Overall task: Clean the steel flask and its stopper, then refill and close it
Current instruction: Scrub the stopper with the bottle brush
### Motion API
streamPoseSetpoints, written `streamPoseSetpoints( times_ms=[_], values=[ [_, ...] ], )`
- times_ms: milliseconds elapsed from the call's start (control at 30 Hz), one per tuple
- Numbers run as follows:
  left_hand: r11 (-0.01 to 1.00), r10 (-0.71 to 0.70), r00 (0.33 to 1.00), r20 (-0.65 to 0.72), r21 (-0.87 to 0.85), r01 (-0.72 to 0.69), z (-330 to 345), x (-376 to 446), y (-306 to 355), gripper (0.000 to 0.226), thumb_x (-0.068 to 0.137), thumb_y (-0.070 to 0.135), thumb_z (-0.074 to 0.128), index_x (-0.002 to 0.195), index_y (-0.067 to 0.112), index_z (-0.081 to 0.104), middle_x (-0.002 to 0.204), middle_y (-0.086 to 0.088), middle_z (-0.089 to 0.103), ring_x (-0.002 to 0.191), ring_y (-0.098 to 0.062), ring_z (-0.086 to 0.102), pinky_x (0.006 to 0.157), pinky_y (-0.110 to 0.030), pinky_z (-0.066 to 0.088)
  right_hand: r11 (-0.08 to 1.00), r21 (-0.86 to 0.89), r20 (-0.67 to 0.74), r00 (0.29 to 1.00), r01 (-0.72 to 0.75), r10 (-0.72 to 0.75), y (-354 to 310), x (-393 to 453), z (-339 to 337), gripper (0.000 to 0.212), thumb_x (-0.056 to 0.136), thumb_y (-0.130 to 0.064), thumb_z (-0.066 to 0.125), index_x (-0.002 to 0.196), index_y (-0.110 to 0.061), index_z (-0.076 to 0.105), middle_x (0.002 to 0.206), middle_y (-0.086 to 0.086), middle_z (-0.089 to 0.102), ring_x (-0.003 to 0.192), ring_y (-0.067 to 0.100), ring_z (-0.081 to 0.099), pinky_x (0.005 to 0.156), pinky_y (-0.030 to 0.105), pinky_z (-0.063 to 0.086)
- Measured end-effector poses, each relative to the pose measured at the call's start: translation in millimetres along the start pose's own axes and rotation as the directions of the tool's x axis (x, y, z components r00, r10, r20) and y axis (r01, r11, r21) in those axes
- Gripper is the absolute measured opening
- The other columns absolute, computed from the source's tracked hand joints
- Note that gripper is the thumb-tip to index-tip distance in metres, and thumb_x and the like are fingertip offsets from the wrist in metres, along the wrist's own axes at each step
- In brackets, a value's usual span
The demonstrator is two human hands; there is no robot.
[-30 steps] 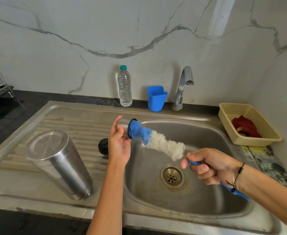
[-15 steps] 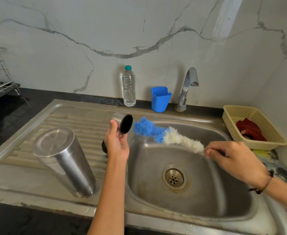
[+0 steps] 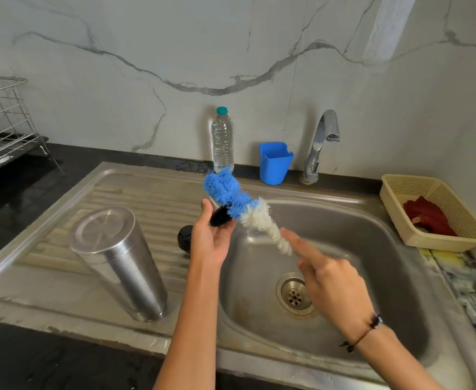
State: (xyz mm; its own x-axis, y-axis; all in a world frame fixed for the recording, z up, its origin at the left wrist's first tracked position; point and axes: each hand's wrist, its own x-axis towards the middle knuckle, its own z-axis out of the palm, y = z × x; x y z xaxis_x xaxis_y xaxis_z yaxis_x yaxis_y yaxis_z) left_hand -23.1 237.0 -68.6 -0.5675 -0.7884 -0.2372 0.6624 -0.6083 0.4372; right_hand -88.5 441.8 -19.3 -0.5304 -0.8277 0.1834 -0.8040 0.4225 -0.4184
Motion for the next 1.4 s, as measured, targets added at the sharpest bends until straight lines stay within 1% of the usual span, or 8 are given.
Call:
streamPoseSetpoints(
  times_ms=[200,400,567,800,967,1133,1267,1400],
  values=[
    [1.000,-0.004,0.998,-0.057,0.002,0.004,-13,5,3,0.023,0.097,0.023,0.050,0.100,0.004,0.062,0.114,-0.021,0.064,0.118,-0.035,0.056,0.106,-0.050,0.039,0.990,-0.126,0.083,0.993,-0.069,0.080,-16,0,8,0.063,0.097,-0.026,0.032,0.135,-0.061,-0.004,0.074,0.001,0.052,0.078,0.029,0.061,0.064,0.034,0.047],
    [0.999,0.032,0.994,-0.102,0.020,-0.030,-18,8,8,0.021,0.097,0.022,0.052,0.100,0.002,0.059,0.119,-0.021,0.062,0.112,-0.032,0.060,0.101,-0.047,0.045,0.980,-0.177,0.143,0.982,-0.094,0.120,-15,-14,3,0.066,0.097,-0.028,0.029,0.120,-0.062,-0.023,0.076,-0.003,0.048,0.086,0.028,0.062,0.064,0.033,0.041],
    [0.996,-0.016,0.998,-0.057,0.088,0.021,-7,4,-5,0.033,0.096,0.021,0.051,0.124,0.005,0.057,0.122,-0.016,0.063,0.116,-0.030,0.059,0.103,-0.046,0.044,0.975,-0.208,0.104,0.990,-0.077,0.100,-18,1,3,0.062,0.097,-0.026,0.029,0.136,-0.060,-0.005,0.076,0.002,0.052,0.079,0.029,0.060,0.061,0.033,0.042],
    [1.000,0.010,0.992,-0.124,0.029,-0.006,-10,5,2,0.031,0.097,0.019,0.051,0.123,0.002,0.057,0.119,-0.017,0.062,0.118,-0.029,0.057,0.104,-0.048,0.042,0.952,-0.291,0.180,0.972,-0.091,0.148,-23,-30,-1,0.067,0.098,-0.028,0.027,0.117,-0.054,-0.032,0.078,-0.006,0.038,0.092,0.026,0.060,0.066,0.032,0.037],
    [0.996,-0.005,0.994,-0.106,0.087,0.014,-1,0,-13,0.029,0.097,0.019,0.049,0.122,0.006,0.058,0.111,-0.012,0.067,0.108,-0.026,0.062,0.094,-0.041,0.050,0.949,-0.278,0.116,0.976,-0.147,0.185,-20,-7,6,0.069,0.095,-0.019,0.031,0.139,-0.057,-0.006,0.072,0.000,0.050,0.076,0.027,0.060,0.058,0.031,0.039],
    [0.998,0.016,0.987,-0.162,0.058,-0.007,-6,0,-3,0.012,0.097,0.014,0.049,0.096,0.013,0.061,0.096,-0.006,0.065,0.090,-0.019,0.062,0.080,-0.035,0.050,0.947,-0.305,0.206,0.964,-0.101,0.170,-25,-37,2,0.069,0.097,-0.025,0.027,0.128,-0.062,-0.022,0.074,-0.003,0.039,0.093,0.027,0.061,0.065,0.033,0.037],
    [0.997,0.043,0.988,-0.147,0.076,-0.032,-2,4,-7,0.010,0.096,0.016,0.052,0.098,0.012,0.061,0.108,-0.010,0.064,0.100,-0.022,0.062,0.081,-0.037,0.054,0.941,-0.302,0.157,0.966,-0.153,0.208,-19,-18,3,0.064,0.096,-0.026,0.029,0.136,-0.060,-0.007,0.078,-0.001,0.046,0.088,0.028,0.062,0.063,0.032,0.038],
    [0.991,0.043,0.998,-0.053,0.130,-0.036,16,-2,-4,0.008,0.094,0.012,0.054,0.098,0.010,0.060,0.098,-0.010,0.063,0.093,-0.022,0.062,0.087,-0.038,0.053,0.926,-0.328,0.153,0.957,-0.186,0.247,-7,-2,5,0.063,0.094,-0.022,0.032,0.139,-0.058,0.006,0.094,0.005,0.061,0.095,0.030,0.060,0.068,0.033,0.042]
  ],
)
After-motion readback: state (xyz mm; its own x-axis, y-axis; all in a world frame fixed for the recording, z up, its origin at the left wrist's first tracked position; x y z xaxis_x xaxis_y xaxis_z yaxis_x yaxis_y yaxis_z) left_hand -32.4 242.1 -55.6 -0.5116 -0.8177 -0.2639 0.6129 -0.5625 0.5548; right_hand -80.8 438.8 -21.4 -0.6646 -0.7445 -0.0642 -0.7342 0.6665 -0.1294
